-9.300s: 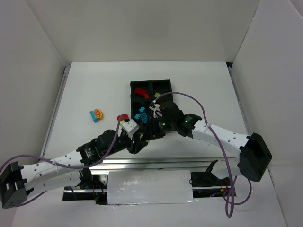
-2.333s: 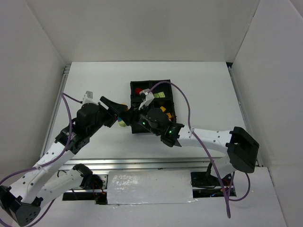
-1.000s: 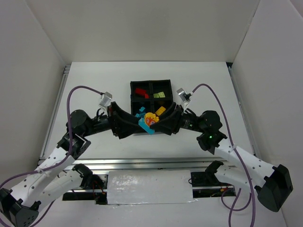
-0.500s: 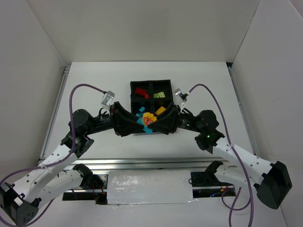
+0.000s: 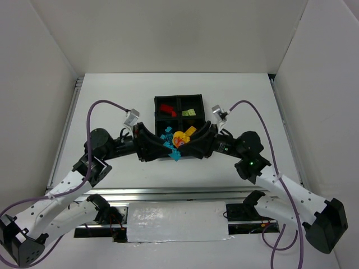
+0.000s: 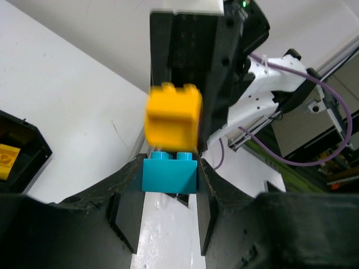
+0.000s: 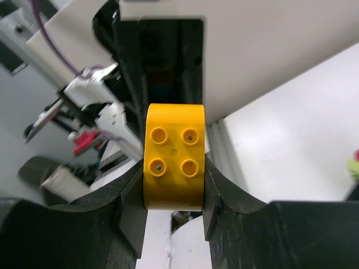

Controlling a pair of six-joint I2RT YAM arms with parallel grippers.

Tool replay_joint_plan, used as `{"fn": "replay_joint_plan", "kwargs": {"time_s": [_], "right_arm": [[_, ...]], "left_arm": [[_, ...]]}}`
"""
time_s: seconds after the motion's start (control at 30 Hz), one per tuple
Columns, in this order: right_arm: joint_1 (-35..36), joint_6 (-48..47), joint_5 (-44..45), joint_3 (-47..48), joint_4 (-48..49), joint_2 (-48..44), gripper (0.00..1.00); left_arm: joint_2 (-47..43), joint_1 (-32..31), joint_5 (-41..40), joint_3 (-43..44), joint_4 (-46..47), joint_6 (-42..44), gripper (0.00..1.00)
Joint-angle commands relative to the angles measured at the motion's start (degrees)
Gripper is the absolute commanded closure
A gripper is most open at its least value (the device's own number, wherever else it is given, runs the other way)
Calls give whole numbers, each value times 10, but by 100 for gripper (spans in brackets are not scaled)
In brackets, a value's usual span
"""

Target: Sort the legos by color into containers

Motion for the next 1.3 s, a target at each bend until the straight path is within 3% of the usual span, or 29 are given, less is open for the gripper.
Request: {"fn": "replay_joint_plan", "kwargs": {"time_s": [0.0, 0.17, 0.3, 0.4, 0.43, 0.5, 0.73, 0.9, 0.97, 1.0, 1.03, 1.2, 1.27], "right_arm": [[-84, 0, 29, -12, -9, -38, 100], [-163, -23, 31, 6, -84, -87, 100], [-173, -81, 128, 78, -228, -79, 100], [-172, -106, 291, 161, -441, 40, 100], [-171, -113, 344, 180, -466, 69, 100], [-170, -117, 367, 219, -510, 156, 98], [-140, -132, 396, 278, -497, 289, 96], [-120, -140, 399, 293, -496, 318, 95], [-114, -143, 394, 299, -498, 336, 88], [-112, -143, 396, 301, -500, 341, 80], [-111, -143, 398, 303, -500, 350, 54], [-107, -140, 404, 326, -509, 359, 7], [-106, -140, 411, 335, -517, 355, 1]], "left_arm": [[-9, -6, -4, 24, -31, 59, 100], [-9, -6, -16, 24, -62, 76, 100], [-16, -6, -93, 45, -129, 108, 100], [-11, -7, -115, 64, -177, 131, 100], [-11, -6, -124, 66, -188, 132, 100], [-16, -7, -144, 71, -191, 129, 100], [1, -6, -264, 101, -288, 110, 100], [5, -5, -281, 97, -298, 106, 100], [6, -6, -290, 94, -297, 103, 100], [9, -6, -291, 93, -296, 103, 100], [12, -6, -293, 94, -295, 100, 100], [41, -5, -338, 103, -290, 104, 100], [57, -4, -359, 112, -291, 108, 100]]}}
